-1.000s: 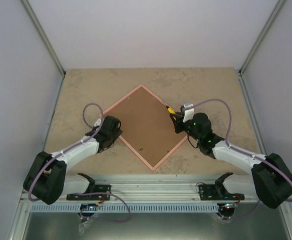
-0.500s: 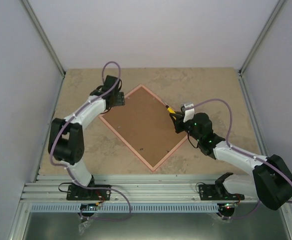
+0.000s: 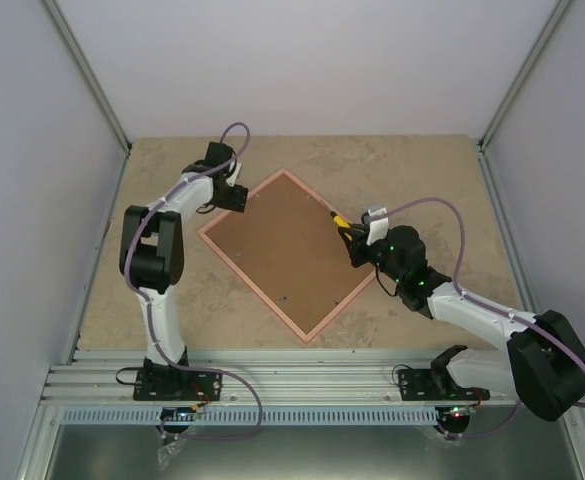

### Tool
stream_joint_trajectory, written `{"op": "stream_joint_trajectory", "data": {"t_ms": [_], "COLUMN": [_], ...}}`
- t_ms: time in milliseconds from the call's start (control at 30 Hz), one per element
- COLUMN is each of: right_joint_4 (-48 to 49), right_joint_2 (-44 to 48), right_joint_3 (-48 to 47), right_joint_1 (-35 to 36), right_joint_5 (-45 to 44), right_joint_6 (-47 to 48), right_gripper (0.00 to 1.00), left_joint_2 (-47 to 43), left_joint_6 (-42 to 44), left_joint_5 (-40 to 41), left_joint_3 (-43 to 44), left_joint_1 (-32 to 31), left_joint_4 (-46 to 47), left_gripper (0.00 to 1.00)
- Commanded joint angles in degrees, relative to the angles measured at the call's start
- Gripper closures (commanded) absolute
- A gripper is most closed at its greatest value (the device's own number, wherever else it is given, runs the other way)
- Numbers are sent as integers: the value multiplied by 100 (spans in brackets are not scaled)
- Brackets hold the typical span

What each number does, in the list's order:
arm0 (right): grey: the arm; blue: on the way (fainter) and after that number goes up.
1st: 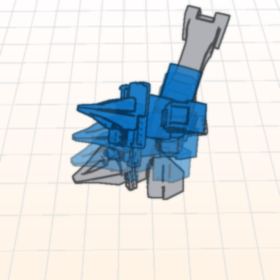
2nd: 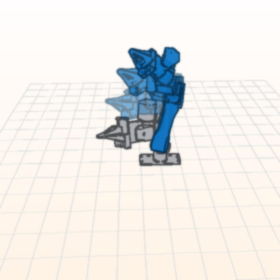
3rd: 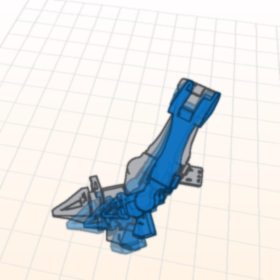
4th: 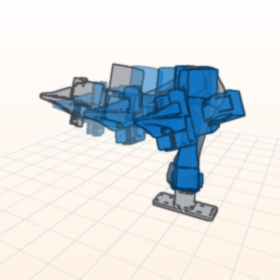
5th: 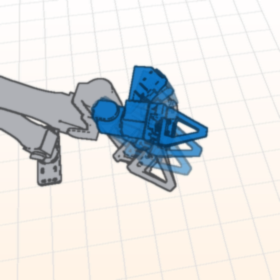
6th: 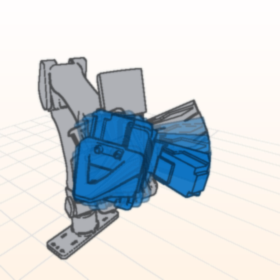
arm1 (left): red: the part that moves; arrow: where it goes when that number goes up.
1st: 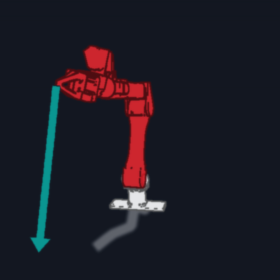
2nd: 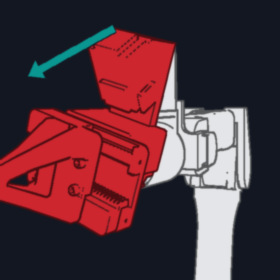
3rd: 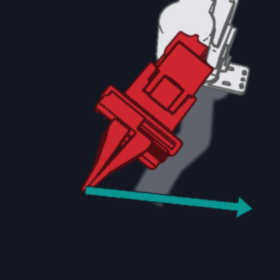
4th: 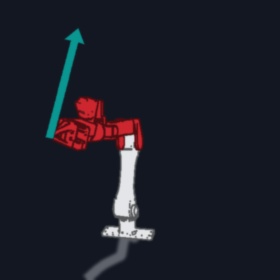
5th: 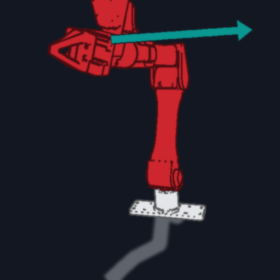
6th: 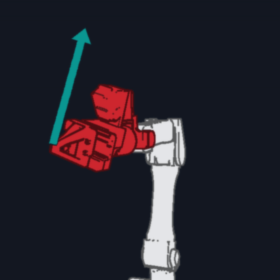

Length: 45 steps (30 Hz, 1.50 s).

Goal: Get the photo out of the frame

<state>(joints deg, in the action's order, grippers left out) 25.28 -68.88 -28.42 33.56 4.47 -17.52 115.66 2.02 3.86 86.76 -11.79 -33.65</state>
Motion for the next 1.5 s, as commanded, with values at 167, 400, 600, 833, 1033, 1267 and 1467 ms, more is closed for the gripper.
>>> {"op": "stream_joint_trajectory", "data": {"t_ms": [167,400,600,833,1033,1267,1467], "right_joint_4": [-5,-41,-66,-104,-151,-231,-225], "right_joint_2": [-69,-121,-63,-17,143,167,146], "right_joint_3": [-188,-228,-227,-240,-233,-277,-286], "right_joint_1": [28,28,28,30,28,28,28], "right_joint_5": [43,72,64,100,120,155,264], "right_joint_6": [134,119,125,116,127,141,142], "right_gripper": [99,100,100,99,100,100,100], "left_joint_2": [860,1003,1126,933,686,-54,-631], "left_joint_6": [337,346,288,-67,-757,-1272,-1813], "left_joint_5": [-882,-1259,-1228,-1257,-1235,-1079,-887], "left_joint_3": [748,796,743,521,63,-898,-1858], "left_joint_1": [209,317,318,317,300,159,-216], "left_joint_4": [-326,-356,-478,-591,-701,-700,-607], "left_gripper": [32,43,61,71,75,75,75]}}
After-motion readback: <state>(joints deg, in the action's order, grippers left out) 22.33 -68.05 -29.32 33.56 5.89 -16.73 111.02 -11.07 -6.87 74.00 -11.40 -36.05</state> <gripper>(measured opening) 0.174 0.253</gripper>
